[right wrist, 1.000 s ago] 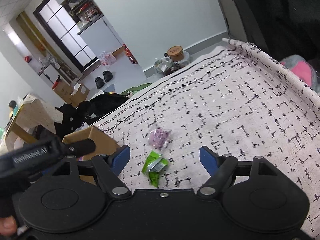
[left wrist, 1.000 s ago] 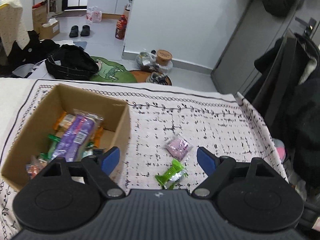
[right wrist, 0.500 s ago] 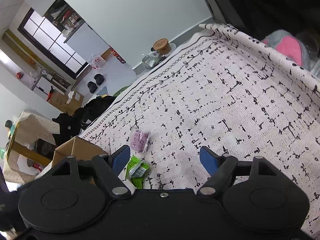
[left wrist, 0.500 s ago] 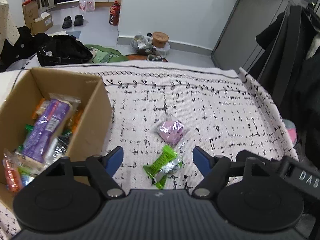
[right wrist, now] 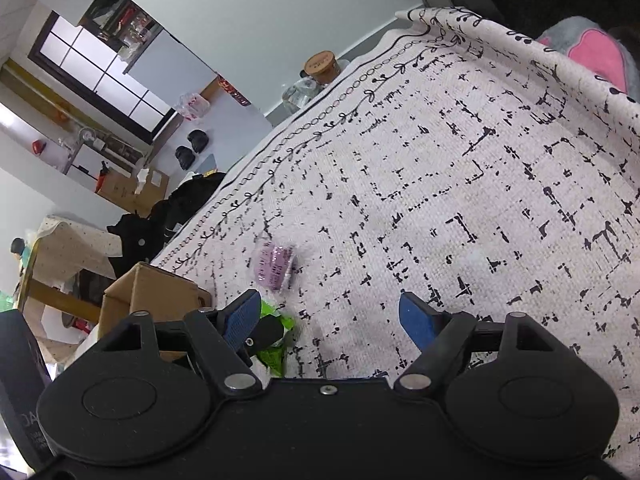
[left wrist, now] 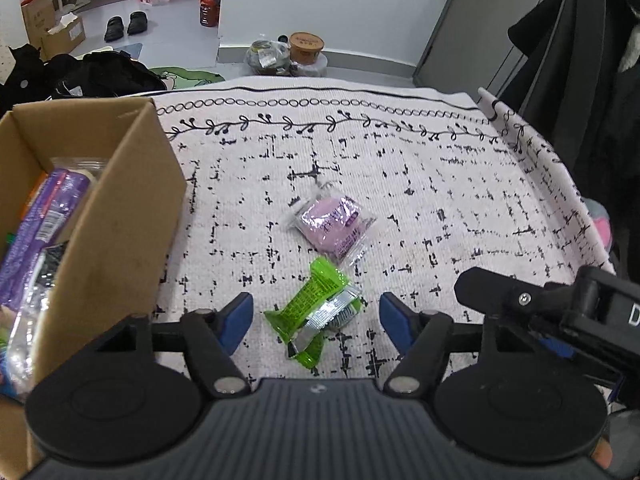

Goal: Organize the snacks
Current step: 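Move the left tool to the green snack while right tool approaches the purple snack, then grasp the green snack with left tool while right tool grasps the purple snack, then carry the green and purple snacks over the cardboard box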

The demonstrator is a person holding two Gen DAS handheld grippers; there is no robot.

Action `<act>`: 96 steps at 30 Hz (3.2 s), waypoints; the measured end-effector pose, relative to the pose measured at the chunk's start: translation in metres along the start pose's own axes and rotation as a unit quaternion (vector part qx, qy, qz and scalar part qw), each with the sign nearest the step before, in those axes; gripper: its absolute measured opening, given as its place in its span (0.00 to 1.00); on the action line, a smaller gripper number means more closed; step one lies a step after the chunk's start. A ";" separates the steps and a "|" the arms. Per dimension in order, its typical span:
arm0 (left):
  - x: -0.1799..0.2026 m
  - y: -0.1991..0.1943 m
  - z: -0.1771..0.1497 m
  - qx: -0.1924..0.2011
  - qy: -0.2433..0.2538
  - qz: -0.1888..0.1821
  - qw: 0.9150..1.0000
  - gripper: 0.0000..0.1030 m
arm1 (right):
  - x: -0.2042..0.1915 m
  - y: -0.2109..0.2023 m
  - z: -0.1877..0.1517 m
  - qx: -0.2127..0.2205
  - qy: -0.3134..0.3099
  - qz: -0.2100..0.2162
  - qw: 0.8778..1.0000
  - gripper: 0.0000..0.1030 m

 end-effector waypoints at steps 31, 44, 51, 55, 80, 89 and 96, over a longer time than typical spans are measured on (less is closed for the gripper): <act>-0.032 0.003 0.022 0.050 -0.076 0.045 0.995 0.37 | -0.012 0.059 0.009 -0.015 0.006 0.045 0.999 0.62; -0.035 0.009 0.019 0.039 -0.095 0.025 0.994 0.37 | -0.017 0.087 0.015 -0.024 0.009 0.051 0.998 0.35; -0.036 0.007 0.015 0.034 -0.093 0.023 0.995 0.37 | -0.013 0.076 0.010 -0.020 0.011 0.055 0.998 0.14; -0.033 0.002 0.014 0.037 -0.089 0.022 0.995 0.37 | -0.011 0.060 0.007 -0.003 0.005 0.044 0.999 0.10; -0.041 -0.093 -0.011 0.060 -0.066 -0.009 0.996 0.37 | -0.047 -0.044 -0.006 0.099 -0.055 0.012 0.993 0.00; -0.055 -0.127 -0.008 0.087 -0.076 -0.017 0.993 0.37 | -0.074 -0.068 -0.017 0.118 -0.077 0.015 0.990 0.00; -0.076 -0.149 -0.009 0.099 -0.093 -0.018 0.991 0.37 | -0.097 -0.077 -0.024 0.125 -0.089 0.030 0.988 0.00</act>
Point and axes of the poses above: each gripper's, at about its wrist camera, not at the fingertips, and y roughly the way its jaws point, x to its right, z to its top, the point moved 5 cm from there along y, roughly the way its jaws point, and after that the axes turned 10 degrees about z, right-handed, at the moved point
